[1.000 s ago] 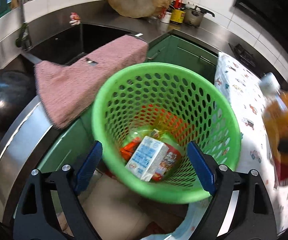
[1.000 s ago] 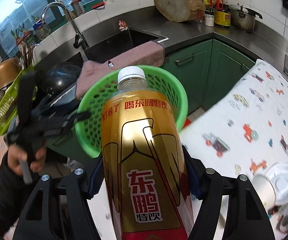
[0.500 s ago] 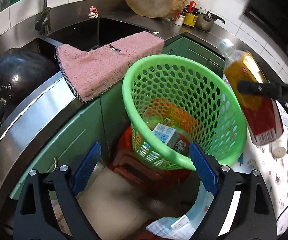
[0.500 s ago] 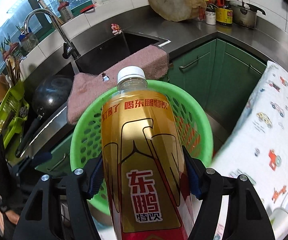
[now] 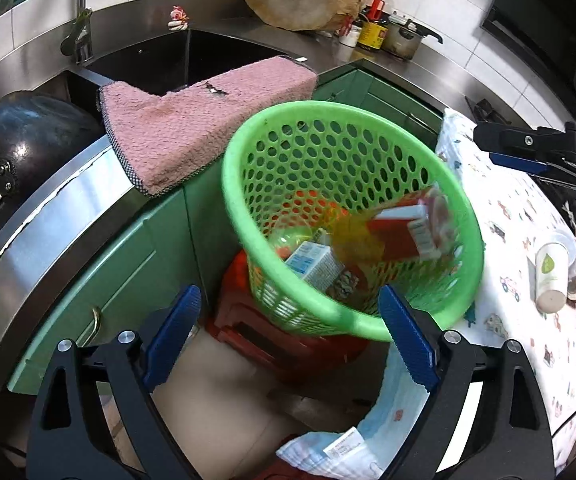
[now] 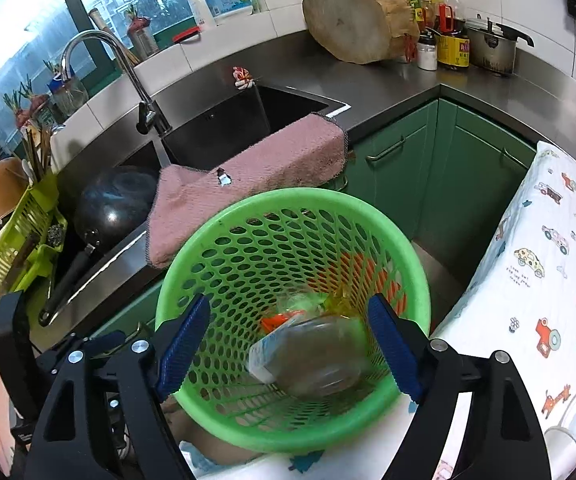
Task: Collect trash
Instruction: 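Carry the carton and gold bottle over the green basket and release both, then move both grippers back over the table toward the paper cup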
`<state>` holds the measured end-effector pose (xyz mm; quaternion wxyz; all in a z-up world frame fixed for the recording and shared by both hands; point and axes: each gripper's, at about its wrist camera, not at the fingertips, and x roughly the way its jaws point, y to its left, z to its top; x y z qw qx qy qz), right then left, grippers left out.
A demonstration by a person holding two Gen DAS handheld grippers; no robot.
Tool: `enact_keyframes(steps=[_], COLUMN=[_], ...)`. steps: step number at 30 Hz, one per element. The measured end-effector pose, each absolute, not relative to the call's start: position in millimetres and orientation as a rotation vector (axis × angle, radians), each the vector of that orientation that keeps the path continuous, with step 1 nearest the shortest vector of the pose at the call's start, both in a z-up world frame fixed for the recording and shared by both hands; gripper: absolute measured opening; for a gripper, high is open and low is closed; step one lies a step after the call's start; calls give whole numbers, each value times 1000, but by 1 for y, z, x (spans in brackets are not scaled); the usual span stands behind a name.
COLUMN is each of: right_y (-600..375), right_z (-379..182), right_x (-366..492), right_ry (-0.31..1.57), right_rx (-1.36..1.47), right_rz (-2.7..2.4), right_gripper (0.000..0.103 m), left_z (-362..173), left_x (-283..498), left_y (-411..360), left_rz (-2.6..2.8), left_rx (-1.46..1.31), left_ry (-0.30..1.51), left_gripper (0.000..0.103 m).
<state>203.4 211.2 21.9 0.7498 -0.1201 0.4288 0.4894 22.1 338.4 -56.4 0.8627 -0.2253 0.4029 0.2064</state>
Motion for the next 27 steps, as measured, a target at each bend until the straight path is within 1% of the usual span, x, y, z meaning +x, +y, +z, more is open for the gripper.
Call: enact_keyframes(steps=[3, 6, 10, 17, 27], right_y=[200, 179, 149, 89, -12], right_z=[27, 32, 34, 33, 45], right_x=[198, 192, 185, 178, 203], right_ry=[924, 906, 879, 859, 836], right_rx=[-261, -249, -257, -256, -230], right_rz=[1077, 1076, 1043, 980, 821], right_gripper=[79, 82, 84, 85, 86], left_z=[-52, -47, -39, -27, -16], left_x=[24, 26, 32, 49, 83], left_y=[333, 328, 316, 286, 231], left_rz=[426, 420, 397, 333, 235], left_rx=[-461, -455, -434, -398, -350], left_ry=[841, 835, 826, 820, 832], left_gripper=[90, 91, 91, 91, 92])
